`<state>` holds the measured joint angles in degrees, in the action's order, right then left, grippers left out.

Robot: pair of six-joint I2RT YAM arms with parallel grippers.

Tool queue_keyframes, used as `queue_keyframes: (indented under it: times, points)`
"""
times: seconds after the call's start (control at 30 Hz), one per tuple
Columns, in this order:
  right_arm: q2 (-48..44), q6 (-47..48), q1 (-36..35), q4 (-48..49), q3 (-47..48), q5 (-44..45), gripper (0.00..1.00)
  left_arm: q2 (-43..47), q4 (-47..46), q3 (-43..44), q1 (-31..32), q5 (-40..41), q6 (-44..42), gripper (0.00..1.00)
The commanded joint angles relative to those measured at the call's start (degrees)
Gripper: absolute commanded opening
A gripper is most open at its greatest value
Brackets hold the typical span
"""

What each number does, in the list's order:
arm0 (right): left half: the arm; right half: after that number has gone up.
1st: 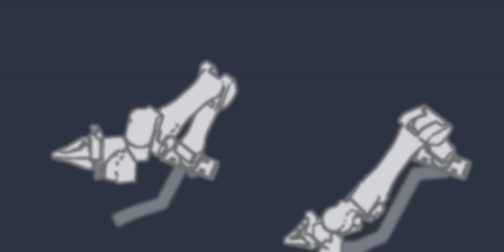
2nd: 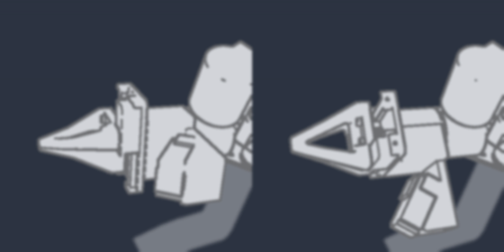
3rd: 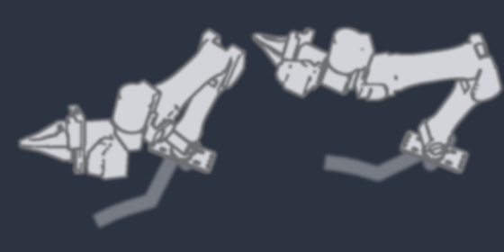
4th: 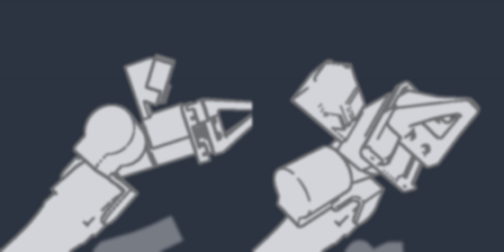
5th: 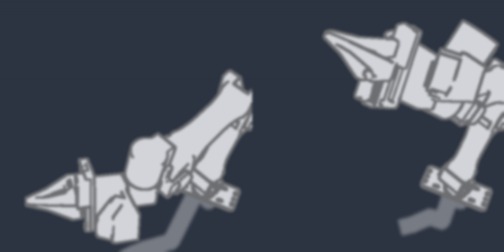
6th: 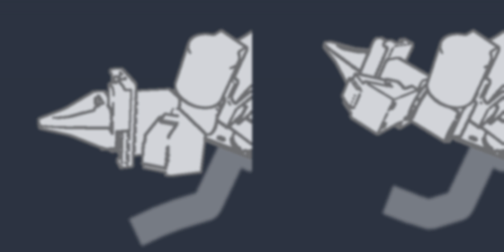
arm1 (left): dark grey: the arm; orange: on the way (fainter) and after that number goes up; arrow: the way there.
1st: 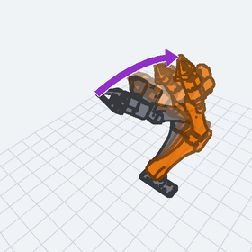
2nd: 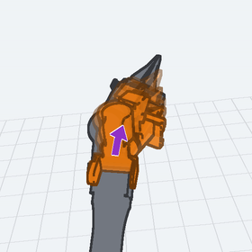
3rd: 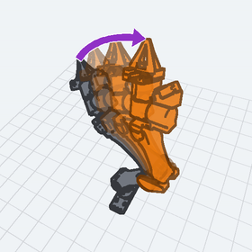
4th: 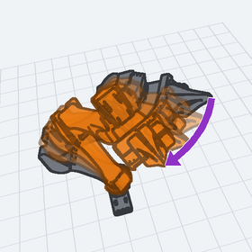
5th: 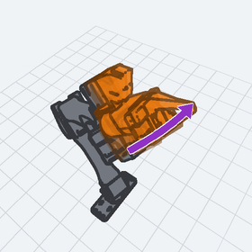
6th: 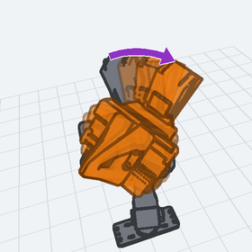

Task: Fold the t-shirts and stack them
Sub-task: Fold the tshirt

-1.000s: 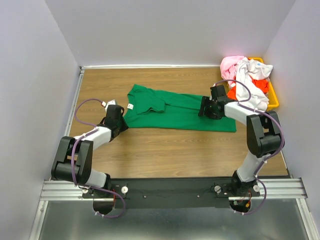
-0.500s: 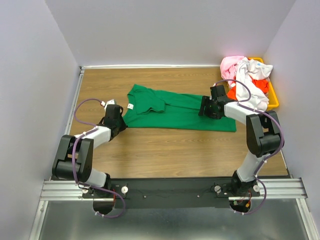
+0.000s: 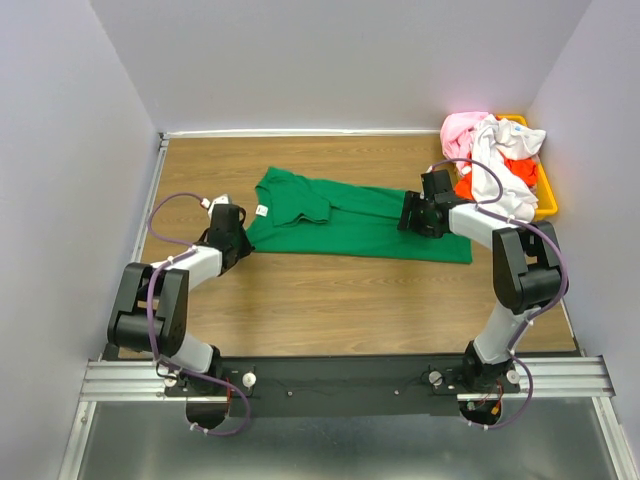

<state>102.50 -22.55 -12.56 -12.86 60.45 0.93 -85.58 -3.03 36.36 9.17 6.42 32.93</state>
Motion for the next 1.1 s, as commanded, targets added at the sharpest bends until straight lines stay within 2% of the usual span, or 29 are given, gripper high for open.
queue_keyframes:
  times: [0.0, 0.17, 0.6, 0.93, 1.07]
  points:
    - [4.3, -0.2, 1.2, -3.1, -1.9, 2.2, 0.73, -1.9, 4.5, 2.5, -0.9, 3.9, -1.5, 0.00]
    - [4.6, 0.0, 1.1, -3.6, -2.5, 0.5, 0.73, -4.9, 7.0, 7.7, -1.2, 4.8, -3.1, 0.00]
    - [0.3, -0.8, 0.0, -5.8, -10.2, -3.7, 0.73, -19.7, 12.7, 23.3, -3.9, 8.7, -8.0, 0.00]
    - [-4.5, -2.6, -2.9, -6.6, -13.7, -6.7, 0.73, -23.8, 15.2, 29.0, -5.1, 11.8, -10.2, 0.00]
    - [-6.8, -4.3, -6.3, -7.1, -14.9, -7.8, 0.73, -26.6, 15.6, 31.9, -5.2, 11.9, -11.1, 0.00]
